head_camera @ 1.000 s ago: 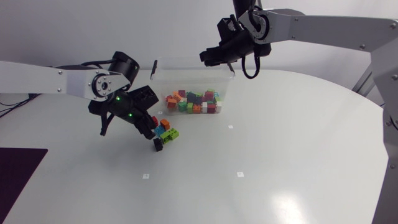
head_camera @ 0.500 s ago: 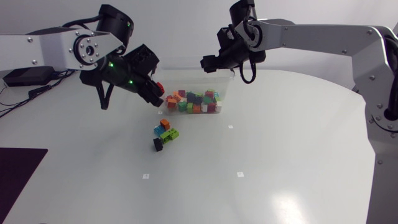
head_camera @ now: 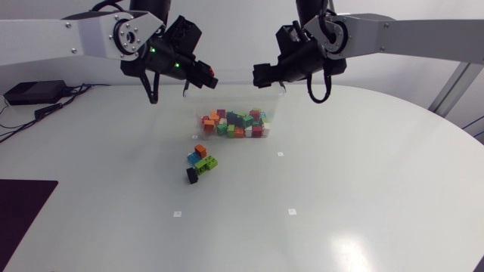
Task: Place the duplo bricks in the container
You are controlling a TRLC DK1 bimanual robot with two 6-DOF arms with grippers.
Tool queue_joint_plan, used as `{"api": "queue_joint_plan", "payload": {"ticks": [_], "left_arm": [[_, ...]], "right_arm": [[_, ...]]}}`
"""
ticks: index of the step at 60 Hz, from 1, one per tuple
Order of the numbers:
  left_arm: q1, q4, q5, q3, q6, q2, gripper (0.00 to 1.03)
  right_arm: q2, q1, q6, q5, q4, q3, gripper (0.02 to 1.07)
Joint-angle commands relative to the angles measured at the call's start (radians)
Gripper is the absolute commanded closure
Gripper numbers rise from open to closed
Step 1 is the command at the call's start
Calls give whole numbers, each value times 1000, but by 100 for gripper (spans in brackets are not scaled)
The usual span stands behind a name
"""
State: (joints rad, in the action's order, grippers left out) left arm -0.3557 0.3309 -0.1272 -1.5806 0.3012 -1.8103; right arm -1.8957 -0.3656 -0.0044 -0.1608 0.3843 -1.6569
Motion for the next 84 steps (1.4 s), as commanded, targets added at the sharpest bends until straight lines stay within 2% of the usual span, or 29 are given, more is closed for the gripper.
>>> {"api": "queue_joint_plan", "payload": {"ticks": [1, 26, 35, 39, 47, 51, 64, 71, 84], "left_arm": [[0, -21, -17, -56, -50, -63, 76], [14, -53, -19, -226, -82, -248, 76], [27, -70, -19, -252, -106, -276, 72], [29, -87, -19, -259, -108, -285, 59], [32, -90, -19, -275, -108, -305, 16], [35, -90, -19, -266, -105, -299, 5], [86, -52, -35, -131, -74, -149, 6], [112, 7, -52, -15, 18, -41, 6], [136, 23, -58, 226, 170, 129, 6]], "right_arm": [[35, -27, -12, -8, -16, 72, 14], [69, -141, -62, -19, -36, 209, 14], [56, -182, -91, -19, -33, 243, 14], [47, -200, -103, -19, -30, 252, 14], [21, -234, -124, -16, -18, 258, 14], [4, -251, -141, -11, -1, 253, 14], [-62, -296, -201, 23, 65, 218, 15], [-95, -300, -218, 24, 85, 197, 15], [-152, -315, -223, 56, 126, 137, 15]]}}
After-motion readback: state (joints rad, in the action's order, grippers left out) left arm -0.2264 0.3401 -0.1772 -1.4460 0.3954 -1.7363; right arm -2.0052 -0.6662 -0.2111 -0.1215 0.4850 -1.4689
